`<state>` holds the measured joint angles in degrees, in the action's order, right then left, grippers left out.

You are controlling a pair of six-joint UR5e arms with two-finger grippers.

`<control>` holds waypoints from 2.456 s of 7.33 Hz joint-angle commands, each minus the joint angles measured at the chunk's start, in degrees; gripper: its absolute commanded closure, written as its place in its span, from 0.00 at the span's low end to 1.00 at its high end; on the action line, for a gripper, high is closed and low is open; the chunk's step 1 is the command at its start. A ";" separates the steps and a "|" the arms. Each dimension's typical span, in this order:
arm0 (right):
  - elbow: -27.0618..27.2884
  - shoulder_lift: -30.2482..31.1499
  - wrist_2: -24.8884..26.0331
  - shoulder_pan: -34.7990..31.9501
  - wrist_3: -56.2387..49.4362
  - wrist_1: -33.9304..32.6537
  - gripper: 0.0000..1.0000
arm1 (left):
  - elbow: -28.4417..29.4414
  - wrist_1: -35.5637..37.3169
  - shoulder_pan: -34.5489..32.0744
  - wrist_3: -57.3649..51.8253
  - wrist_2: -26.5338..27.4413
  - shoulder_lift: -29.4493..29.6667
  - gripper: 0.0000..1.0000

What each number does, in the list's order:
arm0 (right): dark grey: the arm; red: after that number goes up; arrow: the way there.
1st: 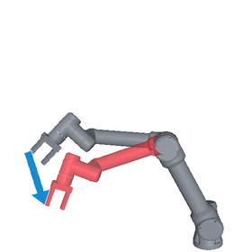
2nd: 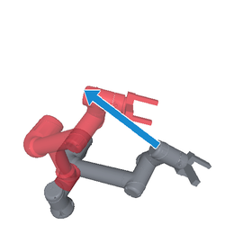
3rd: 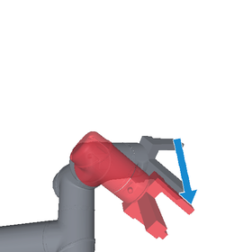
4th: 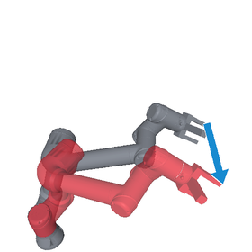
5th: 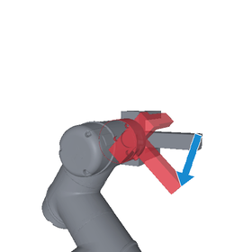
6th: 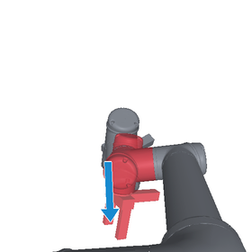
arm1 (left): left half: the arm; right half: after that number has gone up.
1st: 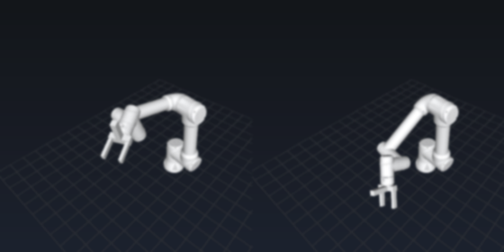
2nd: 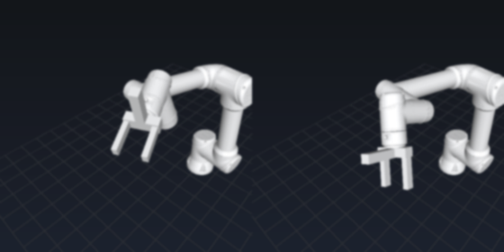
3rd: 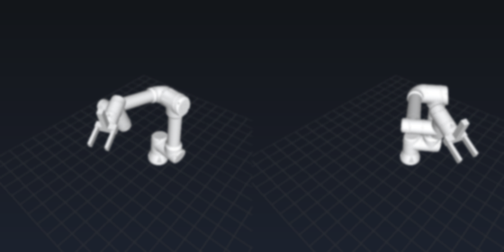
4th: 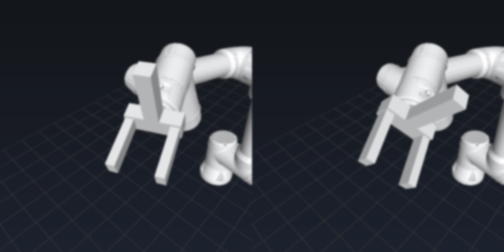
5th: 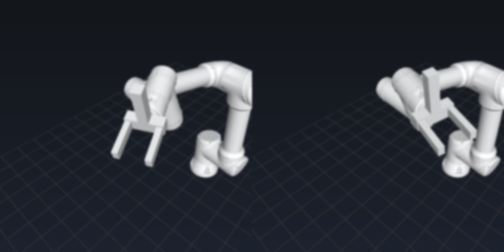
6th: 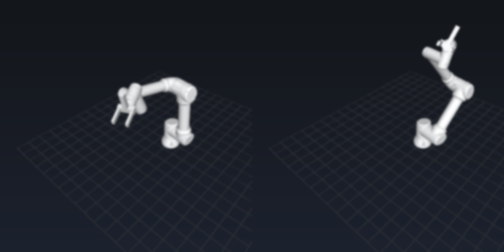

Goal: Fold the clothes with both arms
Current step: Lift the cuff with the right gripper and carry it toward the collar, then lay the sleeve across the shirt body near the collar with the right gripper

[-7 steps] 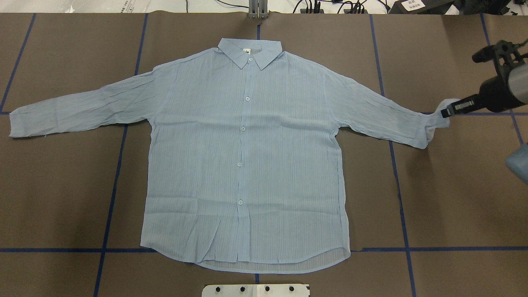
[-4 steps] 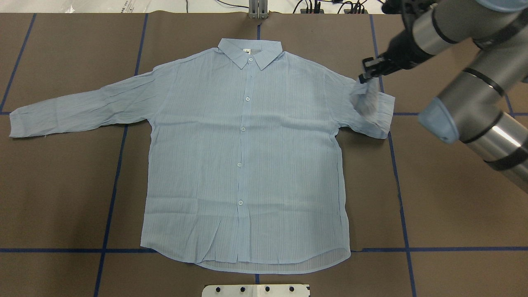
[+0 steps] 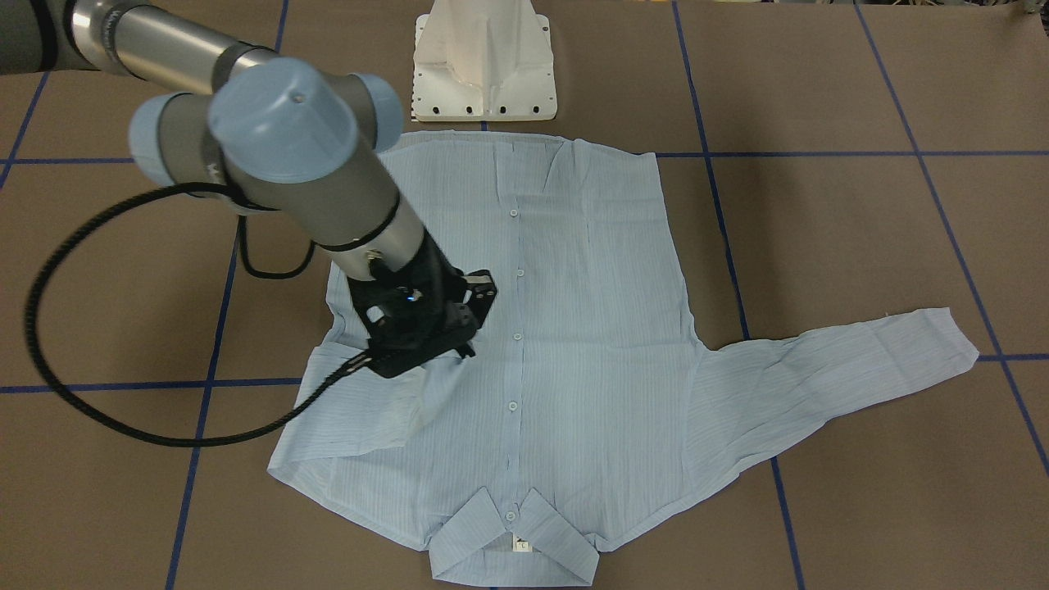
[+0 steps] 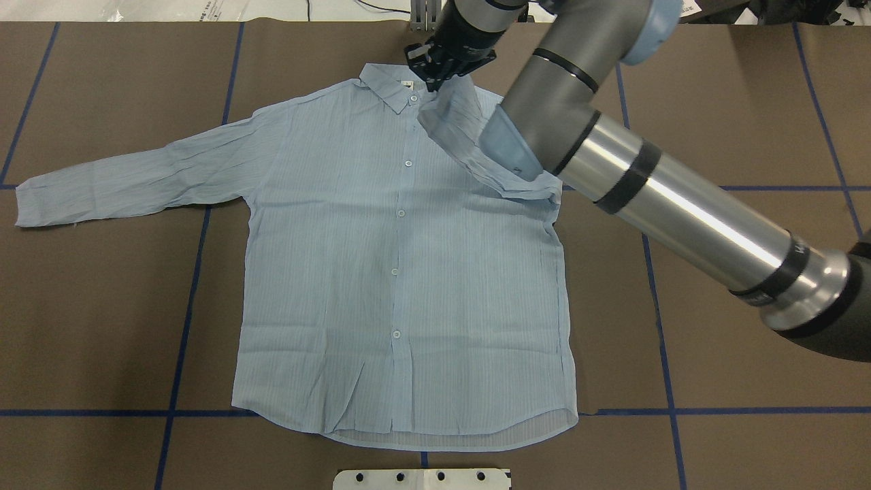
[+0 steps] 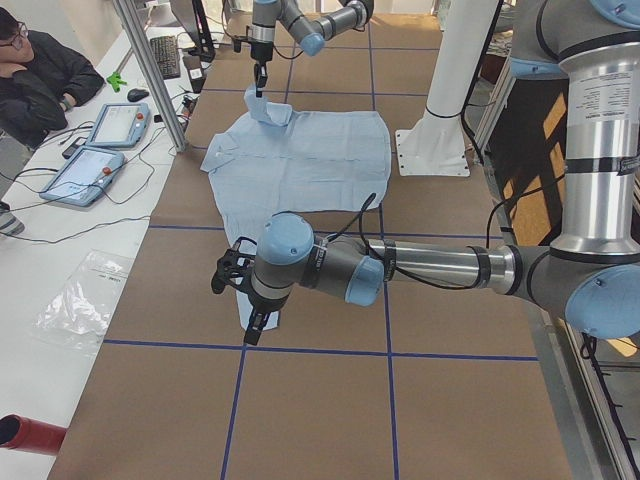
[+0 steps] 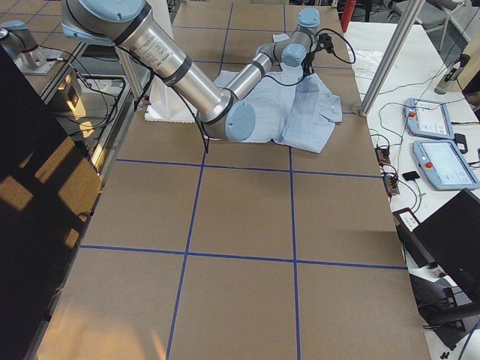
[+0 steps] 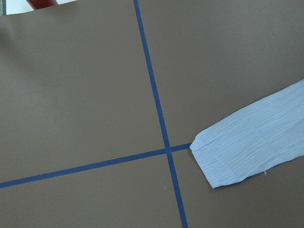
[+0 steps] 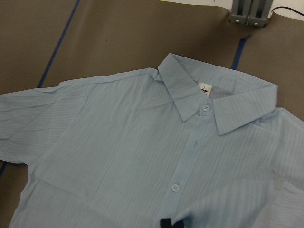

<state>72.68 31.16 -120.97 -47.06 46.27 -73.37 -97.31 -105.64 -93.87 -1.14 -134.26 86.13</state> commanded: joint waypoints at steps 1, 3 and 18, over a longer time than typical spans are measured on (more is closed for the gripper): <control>-10.26 -5.23 6.34 3.98 0.84 7.60 1.00 | 0.28 0.00 0.00 0.35 0.05 0.00 0.01; -12.64 -6.63 6.89 6.17 0.76 7.71 1.00 | 0.19 0.00 0.00 0.44 -0.04 0.00 0.01; -25.49 -12.63 15.06 11.63 13.23 18.09 0.01 | 0.54 0.00 0.09 0.61 0.14 0.09 0.01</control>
<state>47.13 17.06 -106.11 -35.60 58.59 -55.35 -96.78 -105.64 -93.80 -0.55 -134.13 86.21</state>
